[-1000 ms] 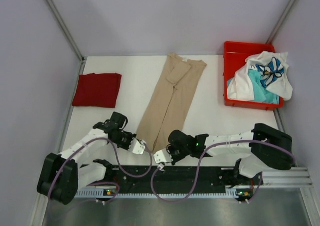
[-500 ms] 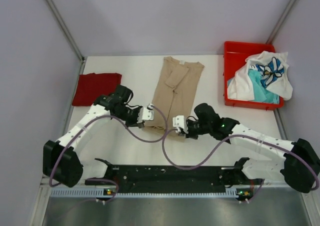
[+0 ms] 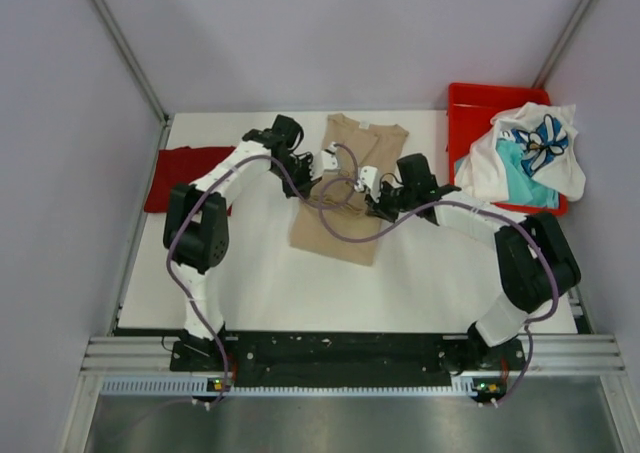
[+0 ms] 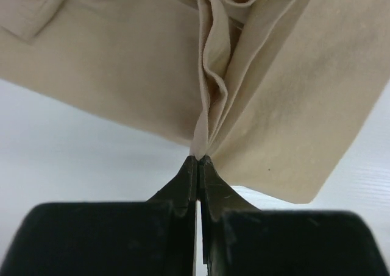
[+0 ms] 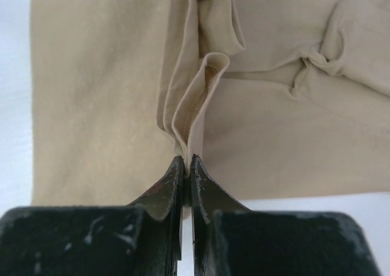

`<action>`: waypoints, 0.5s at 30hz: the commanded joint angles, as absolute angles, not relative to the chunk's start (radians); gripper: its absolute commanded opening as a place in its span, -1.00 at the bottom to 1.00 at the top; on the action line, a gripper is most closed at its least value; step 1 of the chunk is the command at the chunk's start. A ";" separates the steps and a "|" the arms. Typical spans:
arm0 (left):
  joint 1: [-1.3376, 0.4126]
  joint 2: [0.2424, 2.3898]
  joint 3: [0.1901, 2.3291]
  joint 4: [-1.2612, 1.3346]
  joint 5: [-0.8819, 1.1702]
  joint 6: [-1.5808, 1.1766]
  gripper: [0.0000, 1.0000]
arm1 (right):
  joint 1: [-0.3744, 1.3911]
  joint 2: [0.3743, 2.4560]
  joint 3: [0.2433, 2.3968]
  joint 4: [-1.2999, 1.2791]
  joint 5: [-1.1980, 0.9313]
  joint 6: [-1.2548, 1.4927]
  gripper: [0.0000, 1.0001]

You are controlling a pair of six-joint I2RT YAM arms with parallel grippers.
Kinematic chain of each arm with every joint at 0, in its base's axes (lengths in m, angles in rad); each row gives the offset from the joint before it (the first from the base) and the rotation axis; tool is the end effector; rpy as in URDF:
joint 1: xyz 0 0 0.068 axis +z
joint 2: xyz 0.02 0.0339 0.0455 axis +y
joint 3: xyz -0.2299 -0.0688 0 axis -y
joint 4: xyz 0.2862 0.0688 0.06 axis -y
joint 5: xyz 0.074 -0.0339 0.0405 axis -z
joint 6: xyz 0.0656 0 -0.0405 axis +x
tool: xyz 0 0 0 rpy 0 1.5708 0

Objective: Fold and stack the t-shirts
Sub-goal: Fold the folded rectangular tshirt in 1/3 of the way

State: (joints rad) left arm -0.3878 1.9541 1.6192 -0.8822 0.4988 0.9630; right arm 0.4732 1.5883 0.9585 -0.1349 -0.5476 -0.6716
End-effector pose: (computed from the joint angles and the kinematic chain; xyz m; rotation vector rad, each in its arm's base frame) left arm 0.3969 -0.1960 0.1659 1.7319 1.9711 -0.5073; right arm 0.3267 0.2056 0.1333 -1.4388 1.7376 0.5314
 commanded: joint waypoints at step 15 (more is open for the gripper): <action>-0.380 2.200 1.861 -0.798 0.474 0.891 -0.92 | 0.387 1.859 1.224 -0.133 -0.399 -0.694 -0.74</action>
